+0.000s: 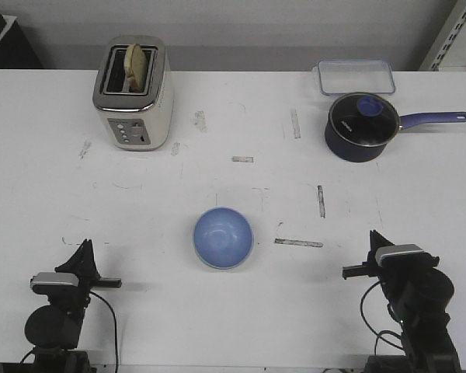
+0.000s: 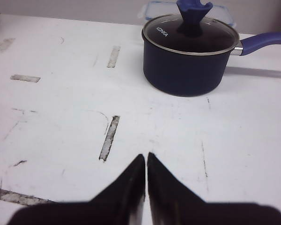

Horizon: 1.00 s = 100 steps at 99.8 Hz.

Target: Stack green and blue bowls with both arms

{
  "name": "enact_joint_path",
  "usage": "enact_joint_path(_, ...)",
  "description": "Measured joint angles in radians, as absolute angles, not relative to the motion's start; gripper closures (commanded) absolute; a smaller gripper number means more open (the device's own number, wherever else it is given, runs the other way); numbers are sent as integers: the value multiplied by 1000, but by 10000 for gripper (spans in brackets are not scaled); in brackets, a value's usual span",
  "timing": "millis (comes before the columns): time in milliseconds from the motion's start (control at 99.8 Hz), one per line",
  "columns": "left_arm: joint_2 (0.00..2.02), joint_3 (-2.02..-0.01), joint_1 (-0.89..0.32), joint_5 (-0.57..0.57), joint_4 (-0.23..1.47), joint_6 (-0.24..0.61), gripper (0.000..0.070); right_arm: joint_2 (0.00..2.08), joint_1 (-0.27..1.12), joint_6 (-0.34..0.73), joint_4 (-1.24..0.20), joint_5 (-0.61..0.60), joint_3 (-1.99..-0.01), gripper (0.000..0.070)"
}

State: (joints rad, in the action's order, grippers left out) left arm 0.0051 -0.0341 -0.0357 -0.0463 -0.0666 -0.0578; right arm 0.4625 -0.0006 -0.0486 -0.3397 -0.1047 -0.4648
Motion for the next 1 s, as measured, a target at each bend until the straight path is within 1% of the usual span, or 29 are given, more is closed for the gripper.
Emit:
enact_joint_path(80, 5, -34, -36, -46, -67, -58, 698, 442, -6, -49, -326, -104, -458, 700)
enact_joint_path(170, 5, -34, -36, -46, -67, -57, 698, 404, -26, -50, -245, -104, -412, 700)
enact_joint_path(301, 5, -34, -36, -47, -67, -58, 698, 306, -63, -52, -128, -80, -269, 700)
enact_joint_path(431, 5, -34, -36, -46, -67, -58, 698, 173, -81, -46, -68, -49, -120, 700)
enact_joint_path(551, 5, -34, -36, -47, -66, -58, 698, 33, -80, -36, -69, -56, -23, 700)
enact_joint_path(591, 5, -34, -36, -47, -66, -58, 698, 1, -80, -31, -105, -56, -15, 700)
enact_joint_path(1003, 5, -34, -36, -47, -67, -58, 698, 3, -79, -19, -65, -55, -15, 700)
